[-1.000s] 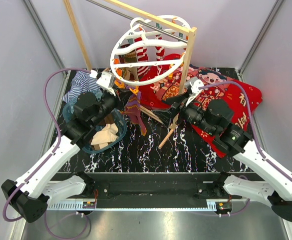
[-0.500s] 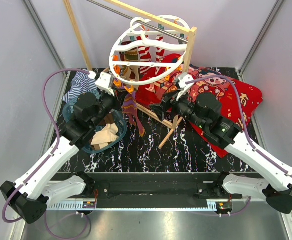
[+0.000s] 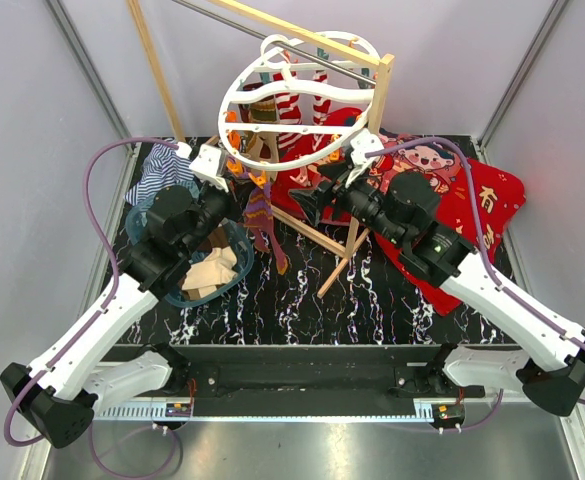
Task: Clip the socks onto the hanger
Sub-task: Open the clamp at the hanger.
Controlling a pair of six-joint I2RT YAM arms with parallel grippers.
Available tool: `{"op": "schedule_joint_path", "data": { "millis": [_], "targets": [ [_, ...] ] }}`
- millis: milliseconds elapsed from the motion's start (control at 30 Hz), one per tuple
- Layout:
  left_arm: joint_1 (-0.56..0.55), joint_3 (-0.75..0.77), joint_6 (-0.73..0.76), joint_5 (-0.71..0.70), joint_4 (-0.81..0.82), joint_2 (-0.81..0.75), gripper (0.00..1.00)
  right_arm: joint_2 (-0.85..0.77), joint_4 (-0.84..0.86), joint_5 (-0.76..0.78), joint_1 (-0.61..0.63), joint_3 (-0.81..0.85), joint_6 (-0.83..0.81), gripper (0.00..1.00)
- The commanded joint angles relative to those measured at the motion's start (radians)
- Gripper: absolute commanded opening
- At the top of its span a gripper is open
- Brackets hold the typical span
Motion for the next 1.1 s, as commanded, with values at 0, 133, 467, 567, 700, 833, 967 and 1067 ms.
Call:
{"op": "schedule_joint_path", "data": {
  "millis": [0,133,467,567,700,833,967,1067],
  "targets": [
    [0.003,0.036,0.013,-0.012,0.024,-0.026,0.0,0.02,0.072,-0.015,-0.007,0.072,-0.047,0.82],
    [0.003,0.036,0.012,-0.011,0.025,-0.026,0.0,0.041,0.074,-0.027,-0.005,0.09,-0.053,0.78],
    [0.003,0.041,0.013,-0.007,0.022,-0.021,0.0,0.066,0.063,-0.023,-0.005,0.113,-0.047,0.73],
    [0.003,0.044,0.012,-0.002,0.019,-0.018,0.0,0.072,0.051,-0.027,-0.004,0.12,-0.047,0.73],
    [0.003,0.047,0.009,0.002,0.019,-0.018,0.0,0.078,0.038,-0.027,-0.001,0.123,-0.045,0.75],
    [0.003,0.053,0.007,0.004,0.016,-0.018,0.0,0.081,0.037,0.006,0.01,0.124,-0.055,0.74],
    [0.002,0.055,0.004,0.005,0.014,-0.016,0.0,0.09,0.037,0.057,0.031,0.13,-0.09,0.72],
    [0.003,0.053,0.004,0.007,0.014,-0.015,0.0,0.096,0.035,0.111,0.051,0.135,-0.11,0.69]
  ]
}}
